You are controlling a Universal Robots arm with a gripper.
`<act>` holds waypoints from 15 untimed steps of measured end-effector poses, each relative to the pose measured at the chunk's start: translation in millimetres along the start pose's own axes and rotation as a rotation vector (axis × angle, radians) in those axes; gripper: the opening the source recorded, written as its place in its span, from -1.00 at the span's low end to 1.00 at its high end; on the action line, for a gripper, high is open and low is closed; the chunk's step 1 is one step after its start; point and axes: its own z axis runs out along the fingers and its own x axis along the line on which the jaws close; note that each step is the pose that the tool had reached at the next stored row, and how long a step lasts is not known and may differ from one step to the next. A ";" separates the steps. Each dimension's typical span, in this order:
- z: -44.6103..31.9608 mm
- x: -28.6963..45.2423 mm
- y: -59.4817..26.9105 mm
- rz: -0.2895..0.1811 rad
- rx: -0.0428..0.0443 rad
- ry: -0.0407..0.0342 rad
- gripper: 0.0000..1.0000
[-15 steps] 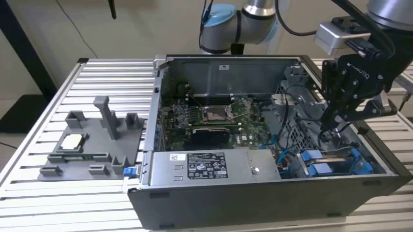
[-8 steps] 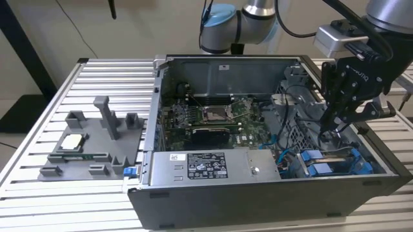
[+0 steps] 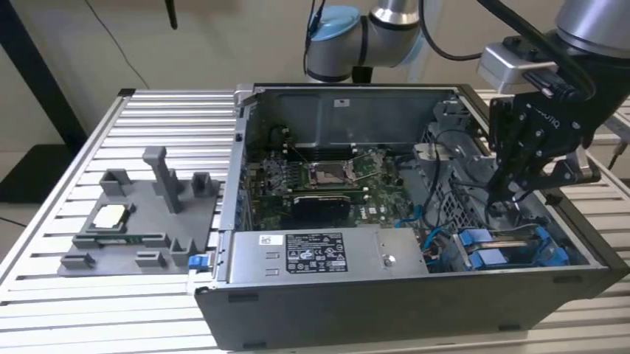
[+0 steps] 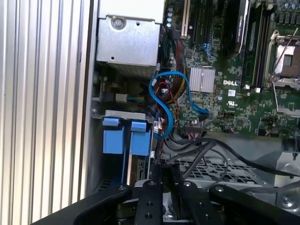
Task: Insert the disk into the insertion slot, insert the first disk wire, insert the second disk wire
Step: 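Insert the first disk wire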
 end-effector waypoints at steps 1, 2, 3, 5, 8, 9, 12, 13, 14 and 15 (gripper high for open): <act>1.1 0.2 -0.4 0.000 0.0000 0.0000 -0.62; 2.2 0.4 -0.9 0.000 0.0000 0.0001 -0.62; 3.6 0.9 -1.4 0.000 0.0000 0.0000 -0.62; 6.2 2.1 -2.7 0.000 0.0000 0.0001 -0.62; 9.8 4.2 -4.8 0.000 0.0000 0.0000 -0.62; 11.1 4.8 -5.2 0.000 0.0000 0.0000 -0.62; 14.6 6.1 -5.9 0.000 0.0000 0.0000 -0.62; 15.7 6.4 -6.3 0.000 0.0000 0.0001 -0.62; 16.8 6.8 -6.7 0.000 0.0000 0.0001 -0.62; 17.9 7.1 -7.0 0.000 0.0000 0.0000 -0.62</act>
